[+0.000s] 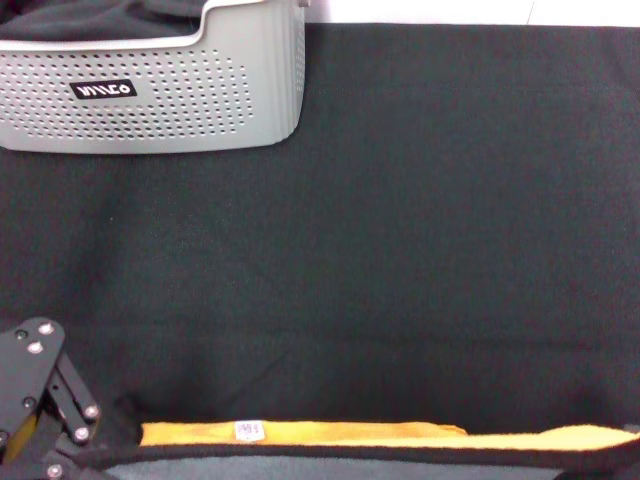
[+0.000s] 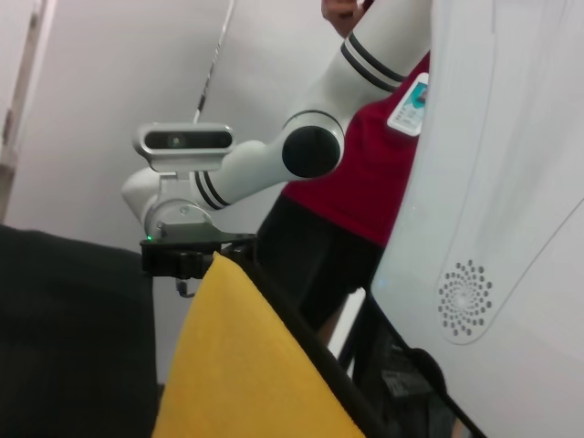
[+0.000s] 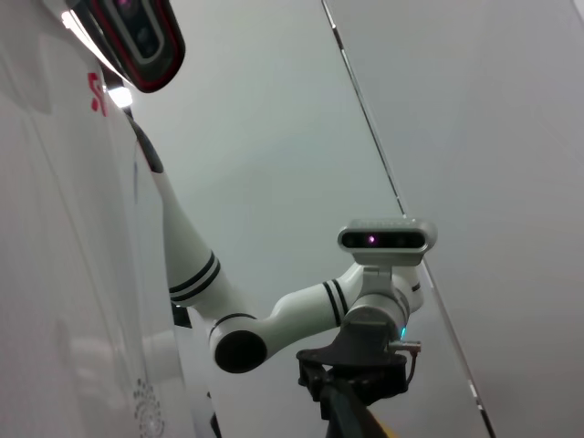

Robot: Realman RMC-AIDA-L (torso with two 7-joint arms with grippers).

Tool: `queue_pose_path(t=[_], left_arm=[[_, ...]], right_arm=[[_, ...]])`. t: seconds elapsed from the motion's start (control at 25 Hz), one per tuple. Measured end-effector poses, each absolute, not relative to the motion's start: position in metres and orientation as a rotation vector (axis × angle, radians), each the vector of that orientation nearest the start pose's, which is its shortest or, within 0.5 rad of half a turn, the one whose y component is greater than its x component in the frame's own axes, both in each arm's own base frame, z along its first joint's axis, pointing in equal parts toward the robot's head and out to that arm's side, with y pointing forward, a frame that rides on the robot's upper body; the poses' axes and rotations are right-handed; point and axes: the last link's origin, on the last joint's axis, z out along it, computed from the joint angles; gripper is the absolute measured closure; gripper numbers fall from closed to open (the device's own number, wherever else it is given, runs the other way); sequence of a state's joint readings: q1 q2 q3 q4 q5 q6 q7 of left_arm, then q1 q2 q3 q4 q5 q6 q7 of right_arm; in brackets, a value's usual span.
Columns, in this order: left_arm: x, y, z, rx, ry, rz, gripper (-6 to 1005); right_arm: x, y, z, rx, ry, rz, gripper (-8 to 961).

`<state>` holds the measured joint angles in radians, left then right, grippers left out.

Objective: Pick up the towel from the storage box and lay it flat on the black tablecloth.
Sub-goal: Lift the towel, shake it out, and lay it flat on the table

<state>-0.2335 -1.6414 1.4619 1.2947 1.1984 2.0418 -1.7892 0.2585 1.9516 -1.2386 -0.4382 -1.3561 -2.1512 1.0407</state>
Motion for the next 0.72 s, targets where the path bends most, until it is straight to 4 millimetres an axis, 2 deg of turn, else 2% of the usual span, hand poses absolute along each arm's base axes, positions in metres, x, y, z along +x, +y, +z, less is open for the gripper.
queue_pose_path(t=[0.16,0.36,0.52,0.72], left_arm=[[-0.193,0.215,0.122,-3.490,-0.264,-0.694,973],[-0.202,0.227,0.116,-3.424,-0.317,-0.610,973],[-0.214,0.246,0.111,-3.331,-0.382,-0.545,973],[-0.232,0.274,0.109,-3.179,-0.477,-0.487,972]], right_arm=[[0.264,0.185,0.022,-2.850,0.324,1.597,948],[0.264,0.192,0.025,-2.777,0.325,1.605,948],[0.271,0.207,0.027,-2.692,0.400,1.542,948],[0.280,0.238,0.019,-2.637,0.557,1.360,949]])
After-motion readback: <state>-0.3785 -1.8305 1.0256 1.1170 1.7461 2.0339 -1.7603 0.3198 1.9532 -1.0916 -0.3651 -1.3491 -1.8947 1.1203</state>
